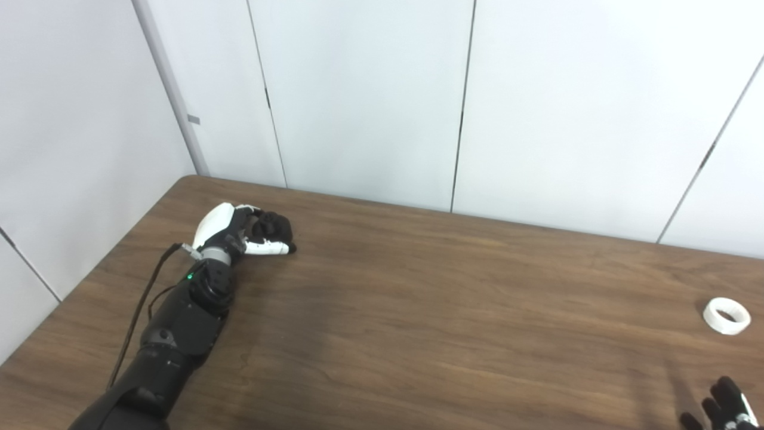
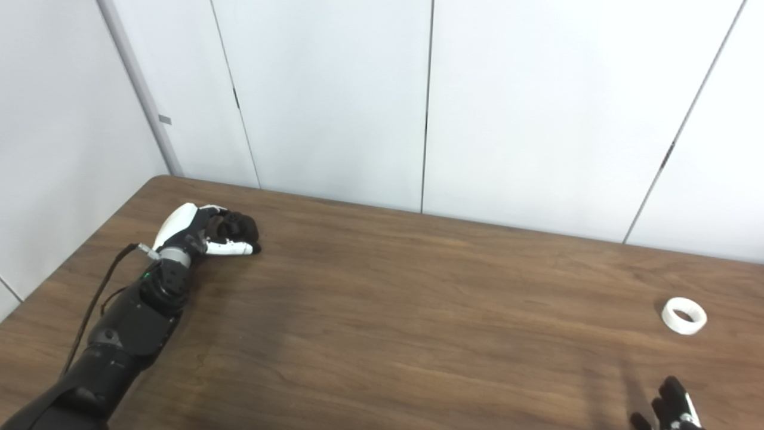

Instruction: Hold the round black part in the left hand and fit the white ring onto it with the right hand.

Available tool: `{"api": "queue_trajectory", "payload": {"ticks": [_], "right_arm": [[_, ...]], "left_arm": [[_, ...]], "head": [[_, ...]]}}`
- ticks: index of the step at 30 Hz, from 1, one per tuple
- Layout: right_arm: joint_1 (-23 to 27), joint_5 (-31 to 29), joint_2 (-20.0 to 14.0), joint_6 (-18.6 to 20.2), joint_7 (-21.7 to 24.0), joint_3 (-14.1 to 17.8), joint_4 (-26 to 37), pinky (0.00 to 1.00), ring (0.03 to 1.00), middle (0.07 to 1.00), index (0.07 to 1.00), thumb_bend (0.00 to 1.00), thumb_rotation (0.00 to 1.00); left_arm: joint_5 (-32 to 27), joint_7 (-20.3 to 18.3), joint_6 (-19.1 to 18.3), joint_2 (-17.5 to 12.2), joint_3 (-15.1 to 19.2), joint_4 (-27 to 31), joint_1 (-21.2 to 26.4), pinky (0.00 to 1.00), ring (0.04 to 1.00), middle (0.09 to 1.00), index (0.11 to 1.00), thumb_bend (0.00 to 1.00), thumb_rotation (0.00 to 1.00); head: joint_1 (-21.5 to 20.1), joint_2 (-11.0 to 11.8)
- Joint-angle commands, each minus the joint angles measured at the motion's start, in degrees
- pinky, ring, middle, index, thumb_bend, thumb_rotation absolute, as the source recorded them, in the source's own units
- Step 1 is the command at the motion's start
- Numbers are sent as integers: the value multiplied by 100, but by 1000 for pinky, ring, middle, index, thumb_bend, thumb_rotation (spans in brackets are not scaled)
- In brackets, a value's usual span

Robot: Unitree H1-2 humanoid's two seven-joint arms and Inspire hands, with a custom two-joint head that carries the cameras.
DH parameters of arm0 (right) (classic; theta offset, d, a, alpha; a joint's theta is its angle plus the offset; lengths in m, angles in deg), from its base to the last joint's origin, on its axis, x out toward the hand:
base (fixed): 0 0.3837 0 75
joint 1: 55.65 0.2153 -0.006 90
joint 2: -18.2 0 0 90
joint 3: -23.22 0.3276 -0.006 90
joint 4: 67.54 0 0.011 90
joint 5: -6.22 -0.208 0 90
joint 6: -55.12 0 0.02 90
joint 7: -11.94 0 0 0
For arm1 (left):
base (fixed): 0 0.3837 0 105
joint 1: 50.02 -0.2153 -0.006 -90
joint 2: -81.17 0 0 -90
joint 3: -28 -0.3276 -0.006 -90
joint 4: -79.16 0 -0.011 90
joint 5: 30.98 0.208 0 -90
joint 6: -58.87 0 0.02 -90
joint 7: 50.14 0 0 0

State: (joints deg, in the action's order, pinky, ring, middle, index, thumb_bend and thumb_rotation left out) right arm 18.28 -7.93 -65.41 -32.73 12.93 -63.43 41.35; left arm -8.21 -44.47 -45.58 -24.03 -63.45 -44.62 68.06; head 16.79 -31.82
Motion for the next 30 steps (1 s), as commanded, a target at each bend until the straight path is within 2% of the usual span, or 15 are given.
{"api": "queue_trajectory", "payload": {"ticks": [1,30], "right_arm": [[-19,1,75,47,54,11,73,1000,1000,990,969,528,966],[-17,-30,46,32,90,28,36,1000,1000,987,959,522,958]], "left_arm": [[84,122,10,-242,32,94,144,1000,1000,937,763,1000,323],[18,18,-124,-314,47,224,85,1000,995,915,753,997,305]], "head": [[15,-13],[61,-68]]}}
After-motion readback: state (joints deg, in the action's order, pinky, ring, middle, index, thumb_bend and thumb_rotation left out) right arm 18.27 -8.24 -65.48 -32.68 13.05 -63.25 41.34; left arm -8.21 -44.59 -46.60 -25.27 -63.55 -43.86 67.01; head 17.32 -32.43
